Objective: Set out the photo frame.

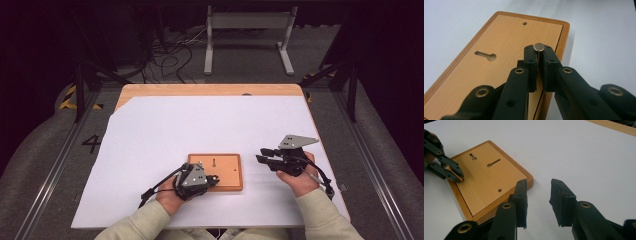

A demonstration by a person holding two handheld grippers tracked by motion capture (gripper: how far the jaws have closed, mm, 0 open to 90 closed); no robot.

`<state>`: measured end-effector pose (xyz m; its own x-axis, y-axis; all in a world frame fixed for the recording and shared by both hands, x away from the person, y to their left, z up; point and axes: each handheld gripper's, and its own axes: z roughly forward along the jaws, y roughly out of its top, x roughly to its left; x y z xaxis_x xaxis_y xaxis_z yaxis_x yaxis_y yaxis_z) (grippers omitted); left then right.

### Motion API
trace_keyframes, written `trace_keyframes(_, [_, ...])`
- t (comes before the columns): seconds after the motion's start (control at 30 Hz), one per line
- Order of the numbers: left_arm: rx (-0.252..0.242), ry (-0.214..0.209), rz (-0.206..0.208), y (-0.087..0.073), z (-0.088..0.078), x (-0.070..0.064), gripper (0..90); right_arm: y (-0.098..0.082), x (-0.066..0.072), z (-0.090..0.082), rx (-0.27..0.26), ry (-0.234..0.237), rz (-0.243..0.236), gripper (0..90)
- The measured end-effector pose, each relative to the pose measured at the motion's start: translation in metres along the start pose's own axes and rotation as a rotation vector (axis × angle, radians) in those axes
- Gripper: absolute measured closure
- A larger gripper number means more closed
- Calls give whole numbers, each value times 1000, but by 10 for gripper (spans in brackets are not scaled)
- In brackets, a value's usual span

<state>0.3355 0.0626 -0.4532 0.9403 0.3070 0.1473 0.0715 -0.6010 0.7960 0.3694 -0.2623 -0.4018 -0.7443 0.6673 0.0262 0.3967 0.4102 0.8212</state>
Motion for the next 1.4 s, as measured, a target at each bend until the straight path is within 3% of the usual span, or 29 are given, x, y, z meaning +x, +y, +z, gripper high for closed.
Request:
trace_keyframes(0.17, [-7,71,133,-1,-2,-14,842,0,1,0,1,2,-2,667])
trace_keyframes(0.4, [-3,172,271,-5,-5,-34,844,2,2,0,0,1,-11,648])
trace_keyframes(0.5, [-1,178,284,-6,-5,-37,843,2,3,1,7,10,-11,624])
trace_keyframes(0.7, [-3,190,288,-7,-5,-39,843,4,5,5,32,86,-8,528])
trace_keyframes(0.73, [-11,194,281,-8,-5,-39,843,7,5,9,60,124,21,474])
trace_keyframes(0.87, [-13,196,272,-8,-5,-39,843,9,6,14,77,159,42,391])
trace_keyframes(0.93, [-13,196,270,-8,-5,-39,843,12,7,22,110,190,80,334])
trace_keyframes(1.4, [-5,197,264,-8,-4,-40,844,25,9,69,246,284,132,239])
